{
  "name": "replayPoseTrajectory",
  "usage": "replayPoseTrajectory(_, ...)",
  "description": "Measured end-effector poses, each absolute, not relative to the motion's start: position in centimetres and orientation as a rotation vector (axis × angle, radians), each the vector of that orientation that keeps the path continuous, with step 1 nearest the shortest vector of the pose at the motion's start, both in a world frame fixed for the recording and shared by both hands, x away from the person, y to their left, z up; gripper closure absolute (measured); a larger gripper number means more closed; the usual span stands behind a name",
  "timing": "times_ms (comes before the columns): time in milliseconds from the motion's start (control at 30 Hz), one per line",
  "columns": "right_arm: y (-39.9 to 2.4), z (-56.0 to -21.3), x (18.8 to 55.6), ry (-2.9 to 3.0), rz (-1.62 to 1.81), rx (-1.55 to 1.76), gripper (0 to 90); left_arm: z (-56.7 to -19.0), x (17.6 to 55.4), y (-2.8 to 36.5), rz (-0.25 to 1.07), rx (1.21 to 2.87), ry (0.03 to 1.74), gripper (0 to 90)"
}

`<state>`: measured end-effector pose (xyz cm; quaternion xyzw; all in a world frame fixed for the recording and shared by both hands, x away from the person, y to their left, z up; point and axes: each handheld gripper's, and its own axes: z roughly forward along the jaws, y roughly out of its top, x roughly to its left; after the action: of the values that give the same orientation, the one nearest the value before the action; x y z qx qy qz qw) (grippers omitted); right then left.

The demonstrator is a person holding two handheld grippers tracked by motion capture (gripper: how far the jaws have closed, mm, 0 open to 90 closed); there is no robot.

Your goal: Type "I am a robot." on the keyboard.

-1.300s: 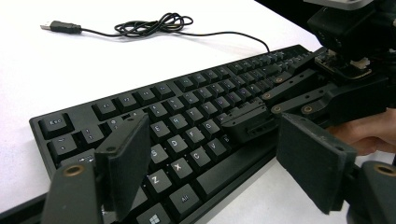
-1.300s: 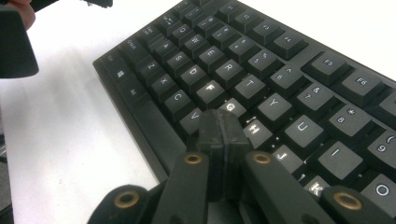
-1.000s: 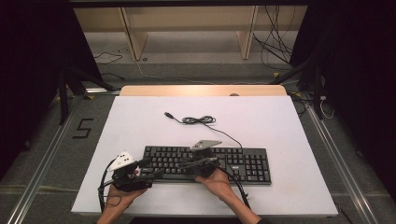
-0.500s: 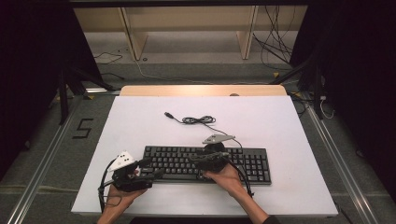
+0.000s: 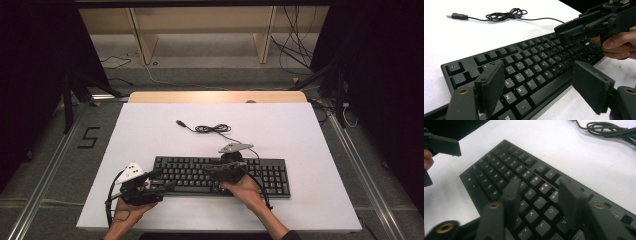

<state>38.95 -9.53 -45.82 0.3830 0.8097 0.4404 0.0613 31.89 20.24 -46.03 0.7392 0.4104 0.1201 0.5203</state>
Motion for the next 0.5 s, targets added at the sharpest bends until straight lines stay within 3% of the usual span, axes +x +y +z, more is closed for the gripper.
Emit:
replayPoseTrajectory(167, -9.70, -45.92, 39.03, 2.443, 1.316, 1.166, 72.6, -46.03, 31.88, 20.23, 0.288, 1.773, 0.983, 25.8)
replayPoseTrajectory(500, -9.71, -46.33, 39.19, 2.455, 1.291, 1.171, 84.7, -46.04, 31.89, 20.23, 0.288, 1.774, 0.983, 25.8)
